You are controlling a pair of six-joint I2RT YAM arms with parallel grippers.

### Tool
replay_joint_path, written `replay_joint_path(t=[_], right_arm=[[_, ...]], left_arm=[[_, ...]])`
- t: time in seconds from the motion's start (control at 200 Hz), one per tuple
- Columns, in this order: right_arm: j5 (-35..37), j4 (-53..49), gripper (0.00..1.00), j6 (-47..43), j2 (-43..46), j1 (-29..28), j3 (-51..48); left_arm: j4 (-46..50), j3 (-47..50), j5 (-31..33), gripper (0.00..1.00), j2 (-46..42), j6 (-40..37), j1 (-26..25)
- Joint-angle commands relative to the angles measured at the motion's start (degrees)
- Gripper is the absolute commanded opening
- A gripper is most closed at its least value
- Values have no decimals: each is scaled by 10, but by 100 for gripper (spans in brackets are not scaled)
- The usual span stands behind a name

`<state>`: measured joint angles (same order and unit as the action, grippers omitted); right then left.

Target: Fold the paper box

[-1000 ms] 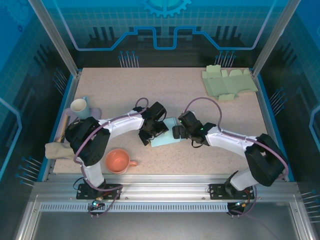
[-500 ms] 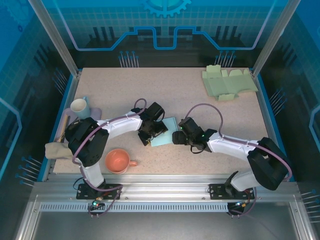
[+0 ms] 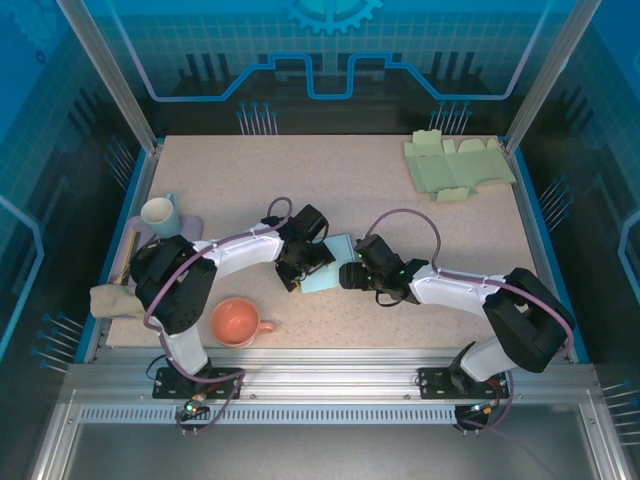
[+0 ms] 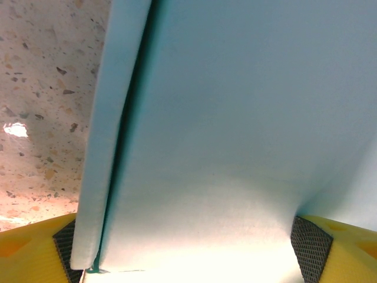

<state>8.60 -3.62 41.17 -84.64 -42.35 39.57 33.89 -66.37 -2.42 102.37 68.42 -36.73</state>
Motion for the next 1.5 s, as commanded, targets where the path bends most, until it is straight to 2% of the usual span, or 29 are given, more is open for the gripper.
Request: replay_joint_path(t=[0.0,0.13,0.265,0.49,0.845,1.495], right_arm=[[-33,25,63,5,-10,-3,-2],[-53,37,58,9,-11,-4,-5],[-68,37,57,12,-11,-4,-4],[-56,38,51,15,-10,-4,-11],[-20,36,51,13,-16,-12,-18],[-19,58,48,13,-26,-12,-27]], left_arm=[[43,24,20,90,17,-8,7],[43,23,20,89,17,-7,8],[44,22,21,90,16,-7,7],[44,20,23,89,19,-9,7],[42,25,24,89,24,-9,9],[54,20,29,90,22,-11,10]])
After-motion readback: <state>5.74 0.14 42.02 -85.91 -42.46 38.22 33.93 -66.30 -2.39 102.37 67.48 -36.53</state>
